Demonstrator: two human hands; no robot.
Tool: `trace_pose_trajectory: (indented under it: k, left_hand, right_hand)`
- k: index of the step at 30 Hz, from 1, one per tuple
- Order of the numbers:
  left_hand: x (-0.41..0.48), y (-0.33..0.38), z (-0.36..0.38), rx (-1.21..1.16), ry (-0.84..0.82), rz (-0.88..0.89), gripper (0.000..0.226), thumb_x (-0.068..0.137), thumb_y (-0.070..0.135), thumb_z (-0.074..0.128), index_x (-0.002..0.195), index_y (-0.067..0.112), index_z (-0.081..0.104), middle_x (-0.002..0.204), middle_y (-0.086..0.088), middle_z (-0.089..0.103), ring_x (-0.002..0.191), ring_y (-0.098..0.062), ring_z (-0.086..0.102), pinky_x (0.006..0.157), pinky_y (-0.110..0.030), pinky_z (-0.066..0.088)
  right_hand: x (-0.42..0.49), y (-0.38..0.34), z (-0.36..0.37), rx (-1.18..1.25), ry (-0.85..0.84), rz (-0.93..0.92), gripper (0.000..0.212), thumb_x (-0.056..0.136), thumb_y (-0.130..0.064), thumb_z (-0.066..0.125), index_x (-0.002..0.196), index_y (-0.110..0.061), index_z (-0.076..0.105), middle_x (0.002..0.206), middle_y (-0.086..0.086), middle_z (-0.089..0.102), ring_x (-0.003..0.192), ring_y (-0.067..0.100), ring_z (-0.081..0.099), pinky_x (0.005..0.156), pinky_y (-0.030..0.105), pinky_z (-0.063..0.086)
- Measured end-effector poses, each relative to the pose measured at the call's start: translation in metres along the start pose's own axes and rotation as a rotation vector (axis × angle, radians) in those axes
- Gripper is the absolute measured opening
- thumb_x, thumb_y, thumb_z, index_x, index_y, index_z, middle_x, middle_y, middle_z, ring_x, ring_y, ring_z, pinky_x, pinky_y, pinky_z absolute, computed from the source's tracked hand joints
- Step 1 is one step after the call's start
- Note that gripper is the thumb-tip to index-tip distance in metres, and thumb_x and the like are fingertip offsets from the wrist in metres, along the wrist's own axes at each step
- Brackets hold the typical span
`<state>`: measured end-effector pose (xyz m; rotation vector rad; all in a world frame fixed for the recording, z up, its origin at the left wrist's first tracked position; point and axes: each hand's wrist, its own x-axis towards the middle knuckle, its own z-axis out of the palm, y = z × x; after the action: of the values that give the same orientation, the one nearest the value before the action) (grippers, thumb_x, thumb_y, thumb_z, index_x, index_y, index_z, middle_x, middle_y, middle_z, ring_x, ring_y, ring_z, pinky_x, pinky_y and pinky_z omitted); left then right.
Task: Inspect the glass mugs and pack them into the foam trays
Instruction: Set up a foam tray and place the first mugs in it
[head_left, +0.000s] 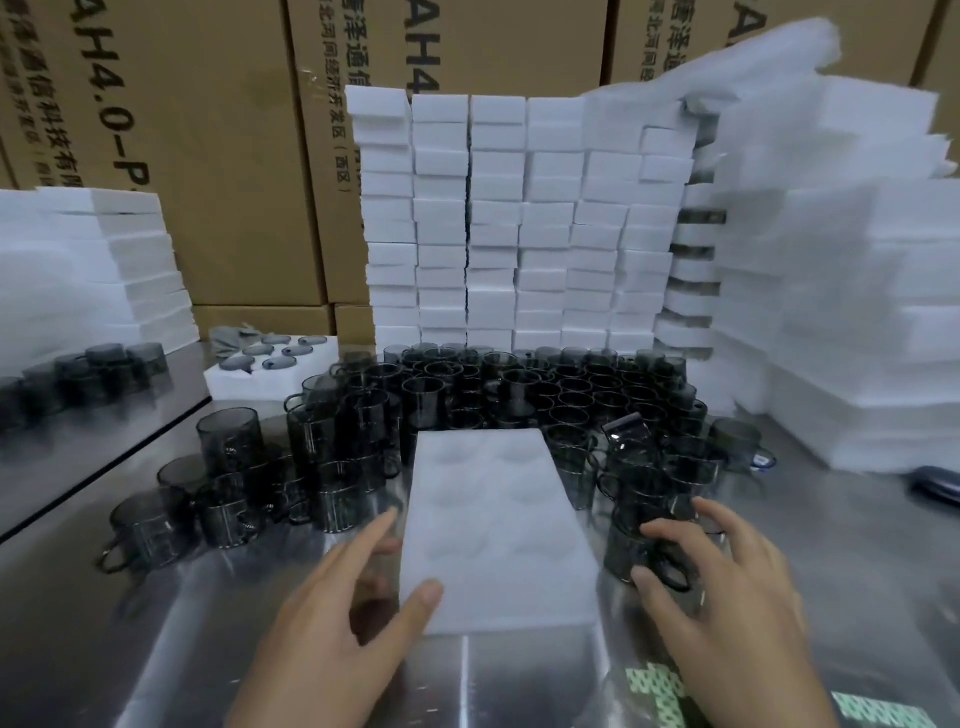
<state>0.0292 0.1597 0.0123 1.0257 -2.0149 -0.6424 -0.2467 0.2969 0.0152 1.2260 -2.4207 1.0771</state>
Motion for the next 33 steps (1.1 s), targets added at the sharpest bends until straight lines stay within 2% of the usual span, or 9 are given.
trace_pose_trajectory:
  k: [4, 8, 12, 16, 19, 22, 24, 26, 33]
  left_hand:
    - [0.002, 0.013, -0.005, -0.179, 0.03, 0.013, 0.043, 0.078, 0.074, 0.067, 0.12, 0.077, 0.057, 0.126, 0.034, 0.067, 0.106, 0.008, 0.068, 0.088, -0.027, 0.054]
    - [0.022, 0.023, -0.014, -0.343, 0.04, 0.029, 0.024, 0.09, 0.039, 0.074, 0.106, 0.056, 0.076, 0.118, 0.014, 0.077, 0.1, -0.003, 0.071, 0.081, -0.03, 0.055]
    - [0.071, 0.036, -0.005, -0.35, 0.081, 0.147, 0.034, 0.097, 0.012, 0.075, 0.103, 0.045, 0.079, 0.11, 0.013, 0.077, 0.1, -0.003, 0.071, 0.077, -0.016, 0.053]
    - [0.135, 0.068, 0.02, -0.307, -0.016, 0.285, 0.056, 0.095, 0.01, 0.076, 0.134, 0.049, 0.063, 0.125, 0.024, 0.067, 0.12, -0.001, 0.064, 0.081, -0.022, 0.057]
    - [0.163, 0.071, 0.038, -0.317, 0.091, 0.397, 0.061, 0.094, 0.01, 0.077, 0.143, 0.041, 0.061, 0.134, 0.024, 0.068, 0.129, -0.006, 0.062, 0.091, -0.031, 0.06]
    - [0.171, 0.056, 0.047, -0.321, 0.238, 0.454, 0.06, 0.09, 0.023, 0.083, 0.143, 0.04, 0.061, 0.134, 0.022, 0.068, 0.127, -0.012, 0.065, 0.089, -0.027, 0.059]
    - [0.169, 0.05, 0.05, -0.273, 0.313, 0.515, 0.058, 0.089, 0.032, 0.08, 0.144, 0.036, 0.062, 0.135, 0.022, 0.067, 0.127, -0.013, 0.065, 0.086, -0.021, 0.057]
    - [0.167, 0.051, 0.049, -0.236, 0.377, 0.583, 0.055, 0.089, 0.031, 0.079, 0.142, 0.032, 0.064, 0.133, 0.023, 0.066, 0.126, -0.013, 0.065, 0.085, -0.02, 0.056]
    - [0.161, 0.061, 0.048, -0.259, 0.462, 0.655, 0.056, 0.088, 0.009, 0.086, 0.139, 0.023, 0.067, 0.133, 0.017, 0.068, 0.127, -0.015, 0.066, 0.089, -0.035, 0.061]
  right_hand:
    - [0.006, 0.002, -0.011, -0.051, -0.088, -0.071, 0.02, 0.089, -0.04, 0.081, 0.106, -0.045, 0.072, 0.157, -0.005, 0.045, 0.15, 0.025, 0.033, 0.111, 0.051, 0.037]
    - [0.014, -0.005, -0.023, 0.098, -0.059, -0.125, 0.022, 0.084, -0.023, 0.09, 0.094, -0.038, 0.077, 0.148, -0.004, 0.056, 0.143, 0.032, 0.043, 0.107, 0.057, 0.04]
    - [0.035, -0.029, -0.034, 0.293, 0.09, -0.324, 0.012, 0.09, -0.034, 0.077, 0.095, -0.044, 0.075, 0.138, -0.01, 0.06, 0.127, 0.019, 0.051, 0.098, 0.044, 0.041]
    - [0.088, -0.079, -0.017, 0.38, 0.092, -0.51, 0.011, 0.099, -0.027, 0.069, 0.107, -0.032, 0.075, 0.133, -0.015, 0.063, 0.128, 0.004, 0.056, 0.097, 0.033, 0.05]
    - [0.124, -0.102, 0.01, 0.305, 0.136, -0.637, 0.014, 0.098, -0.014, 0.075, 0.11, -0.019, 0.078, 0.141, -0.005, 0.066, 0.119, 0.02, 0.067, 0.098, 0.045, 0.053]
    - [0.137, -0.096, 0.038, 0.322, 0.225, -0.721, 0.034, 0.095, -0.018, 0.076, 0.127, -0.027, 0.07, 0.151, -0.012, 0.06, 0.129, 0.011, 0.062, 0.107, 0.033, 0.046]
    - [0.133, -0.09, 0.05, 0.442, 0.225, -0.689, 0.054, 0.096, -0.027, 0.072, 0.145, -0.04, 0.054, 0.152, -0.025, 0.055, 0.134, -0.002, 0.056, 0.111, 0.02, 0.042]
    - [0.128, -0.087, 0.057, 0.537, 0.207, -0.634, 0.066, 0.096, -0.031, 0.072, 0.153, -0.047, 0.043, 0.149, -0.031, 0.054, 0.134, -0.001, 0.056, 0.11, 0.021, 0.046]
    - [0.121, -0.09, 0.057, 0.645, 0.217, -0.571, 0.065, 0.099, -0.042, 0.071, 0.156, -0.042, 0.04, 0.149, -0.023, 0.056, 0.139, 0.005, 0.055, 0.108, 0.023, 0.047]
